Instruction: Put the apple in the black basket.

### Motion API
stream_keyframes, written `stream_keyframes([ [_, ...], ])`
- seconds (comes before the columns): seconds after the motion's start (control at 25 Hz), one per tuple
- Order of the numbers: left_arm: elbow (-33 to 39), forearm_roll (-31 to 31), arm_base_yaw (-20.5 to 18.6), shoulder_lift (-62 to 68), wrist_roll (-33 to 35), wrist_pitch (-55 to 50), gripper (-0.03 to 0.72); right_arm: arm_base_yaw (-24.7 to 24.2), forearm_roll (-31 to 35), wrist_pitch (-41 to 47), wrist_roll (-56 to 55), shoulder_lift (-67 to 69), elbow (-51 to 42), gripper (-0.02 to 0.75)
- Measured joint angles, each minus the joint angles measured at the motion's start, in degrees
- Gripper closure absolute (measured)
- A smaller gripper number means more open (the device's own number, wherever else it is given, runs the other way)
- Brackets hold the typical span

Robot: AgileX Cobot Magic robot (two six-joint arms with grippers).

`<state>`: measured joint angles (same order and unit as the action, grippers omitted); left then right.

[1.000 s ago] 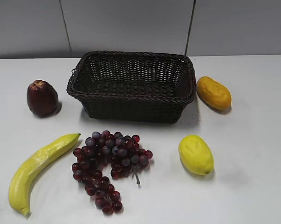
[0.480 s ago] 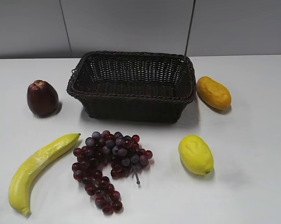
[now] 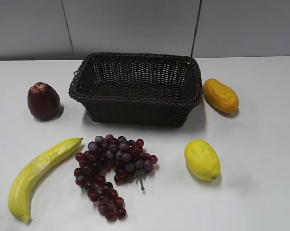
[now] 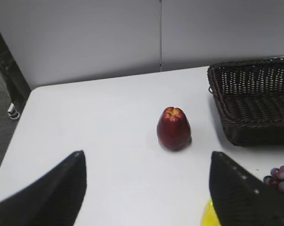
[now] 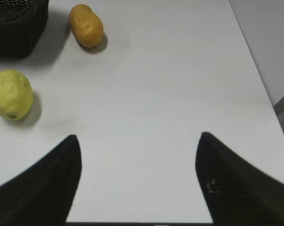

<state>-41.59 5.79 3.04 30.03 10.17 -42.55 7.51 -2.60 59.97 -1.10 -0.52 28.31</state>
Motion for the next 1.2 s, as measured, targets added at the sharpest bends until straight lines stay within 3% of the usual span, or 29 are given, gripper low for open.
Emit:
stream_keyframes([
  [0.2, -4.1, 3.8, 0.0, 11.5, 0.9, 0.1, 0.089, 0.0, 0.0, 0.0, 0.0, 0.0, 0.0, 0.164],
  [0.72, -19.6, 3.9, 0.1, 40.3, 3.8, -3.1, 0.096, 0.0, 0.0, 0.0, 0.0, 0.0, 0.0, 0.164],
  [0.88, -24.0, 2.9, 2.6, 47.7, 4.2, -3.4, 0.096, 0.0, 0.0, 0.0, 0.0, 0.0, 0.0, 0.164],
  [1.08, -29.9, -3.2, 8.0, 56.9, 4.3, -3.9, 0.096, 0.0, 0.0, 0.0, 0.0, 0.0, 0.0, 0.164],
  [1.2, -33.6, -4.8, 8.9, 62.7, 4.1, -5.0, 0.096, 0.0, 0.0, 0.0, 0.0, 0.0, 0.0, 0.164],
])
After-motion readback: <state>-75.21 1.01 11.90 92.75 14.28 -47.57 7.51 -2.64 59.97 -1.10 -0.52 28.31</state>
